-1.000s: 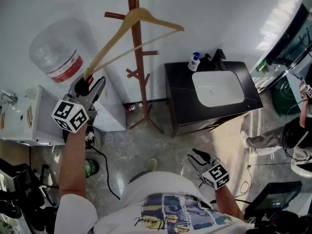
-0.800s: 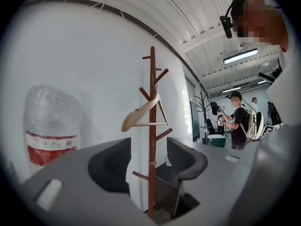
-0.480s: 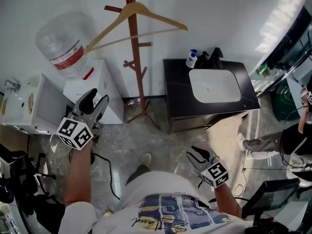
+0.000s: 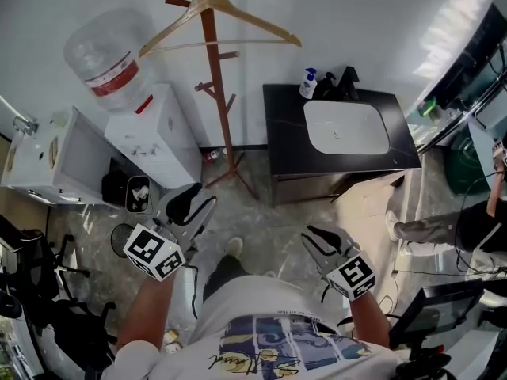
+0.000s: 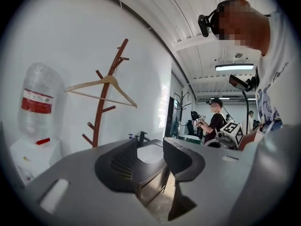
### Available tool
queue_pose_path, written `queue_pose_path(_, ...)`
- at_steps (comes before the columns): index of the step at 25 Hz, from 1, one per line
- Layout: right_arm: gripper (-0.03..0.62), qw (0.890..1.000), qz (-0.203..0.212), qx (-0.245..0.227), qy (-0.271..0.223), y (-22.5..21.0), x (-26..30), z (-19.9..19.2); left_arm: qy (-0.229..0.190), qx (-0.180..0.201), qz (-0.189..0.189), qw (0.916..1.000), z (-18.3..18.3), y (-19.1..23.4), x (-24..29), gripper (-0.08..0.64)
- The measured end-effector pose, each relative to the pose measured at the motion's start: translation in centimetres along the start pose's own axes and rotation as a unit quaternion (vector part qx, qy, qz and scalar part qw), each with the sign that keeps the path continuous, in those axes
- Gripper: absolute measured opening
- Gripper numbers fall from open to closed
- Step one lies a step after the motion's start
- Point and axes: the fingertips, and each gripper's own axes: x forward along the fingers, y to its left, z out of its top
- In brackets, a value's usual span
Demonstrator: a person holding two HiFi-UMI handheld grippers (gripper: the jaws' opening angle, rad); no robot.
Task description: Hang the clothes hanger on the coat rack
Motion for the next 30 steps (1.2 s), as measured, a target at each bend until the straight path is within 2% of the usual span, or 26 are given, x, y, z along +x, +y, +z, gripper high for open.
queue_pose_path(5, 0.046, 1.000, 0.011, -0.010, -0.013, 1.2, -1.4, 0.9, 0.020, -0.018, -0.028, 0.9993, -2.0, -5.7, -0.3, 0.144)
queue_pose_path(13, 0.003, 0.999, 0.031, -0.013, -0.036, 3.3, -2.5, 1.8, 0.046, -0.026, -0.052, 0.9972, -3.6, -10.8, -1.5, 0.002)
queue_pose_path(22, 0.003, 0.998, 0.049, -0.027, -0.043, 5.1, -1.8, 3.4, 0.085, -0.038, -0.123, 0.9880, -5.9, -14.6, -0.8, 0.002)
queue_pose_path(30, 0.002, 0.996, 0.048, -0.051, -0.050, 8.2, -0.1, 6.1, 0.097, -0.033, -0.146, 0.9841, -6.2, -13.8, -3.3, 0.002)
